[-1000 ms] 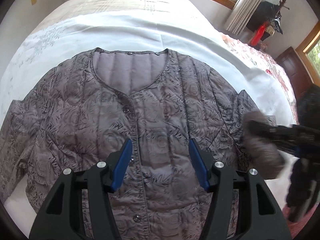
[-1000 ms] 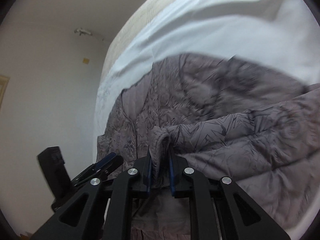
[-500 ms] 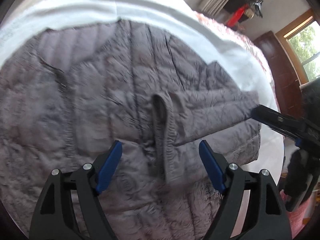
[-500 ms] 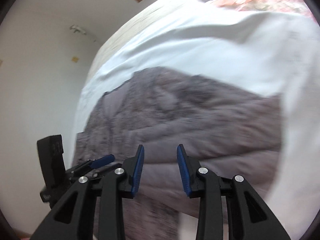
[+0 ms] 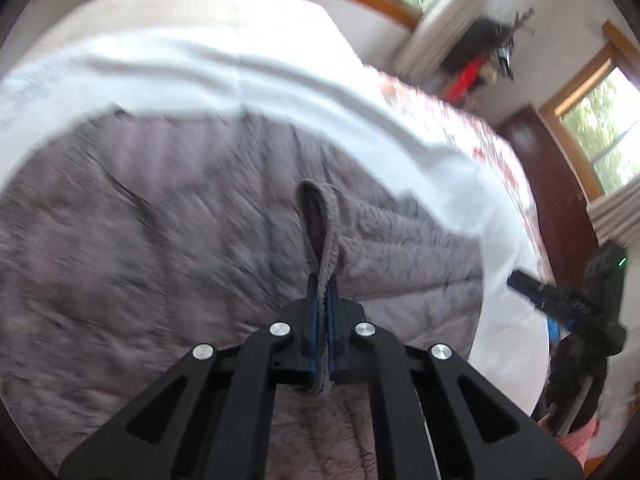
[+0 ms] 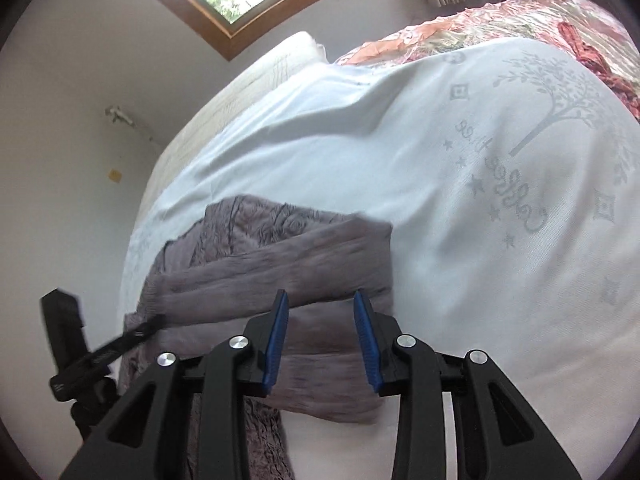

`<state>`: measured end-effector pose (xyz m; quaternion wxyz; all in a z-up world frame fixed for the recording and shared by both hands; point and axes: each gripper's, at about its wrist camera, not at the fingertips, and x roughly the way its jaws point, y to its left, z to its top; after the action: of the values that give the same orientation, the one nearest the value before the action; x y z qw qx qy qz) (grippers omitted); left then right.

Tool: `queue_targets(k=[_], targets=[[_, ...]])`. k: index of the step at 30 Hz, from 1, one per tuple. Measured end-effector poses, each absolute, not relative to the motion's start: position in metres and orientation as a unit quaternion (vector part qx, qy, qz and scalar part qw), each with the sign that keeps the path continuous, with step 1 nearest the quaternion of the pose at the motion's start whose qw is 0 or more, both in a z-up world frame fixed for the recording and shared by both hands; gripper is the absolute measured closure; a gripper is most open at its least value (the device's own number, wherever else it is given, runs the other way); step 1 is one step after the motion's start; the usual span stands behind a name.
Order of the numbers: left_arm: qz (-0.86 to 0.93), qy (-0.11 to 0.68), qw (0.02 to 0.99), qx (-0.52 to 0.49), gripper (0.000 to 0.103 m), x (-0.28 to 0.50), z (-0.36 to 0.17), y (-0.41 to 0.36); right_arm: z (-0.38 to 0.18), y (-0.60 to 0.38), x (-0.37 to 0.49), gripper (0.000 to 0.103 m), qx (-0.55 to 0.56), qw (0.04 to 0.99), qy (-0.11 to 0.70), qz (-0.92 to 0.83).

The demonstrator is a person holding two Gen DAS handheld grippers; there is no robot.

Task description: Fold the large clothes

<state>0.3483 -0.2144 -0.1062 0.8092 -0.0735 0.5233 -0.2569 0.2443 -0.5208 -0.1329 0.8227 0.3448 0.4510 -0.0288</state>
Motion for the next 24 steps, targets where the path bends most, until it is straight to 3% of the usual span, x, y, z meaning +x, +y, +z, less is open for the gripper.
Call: queue_targets(k=[4, 11, 24], targets=[[-0.2, 0.482, 0.85, -0.068, 0.101, 0.357, -0.073, -0.164, -0.131, -0.515, 0.252, 0.068, 0.345, 0.824, 0.45, -0.005], [-0.089, 0.484, 0.867, -0.075, 0.101, 0.373, -0.075, -0.081, -0.146, -0.467, 0.288, 0.068, 0.332, 0.813, 0.475, 0.055], [0.016, 0.568, 0.823, -0.025, 0.098, 0.418, -0.181, -0.004, -0.199, -0.384, 0.346, 0.07, 0.241, 0.774, 0.58, 0.076]])
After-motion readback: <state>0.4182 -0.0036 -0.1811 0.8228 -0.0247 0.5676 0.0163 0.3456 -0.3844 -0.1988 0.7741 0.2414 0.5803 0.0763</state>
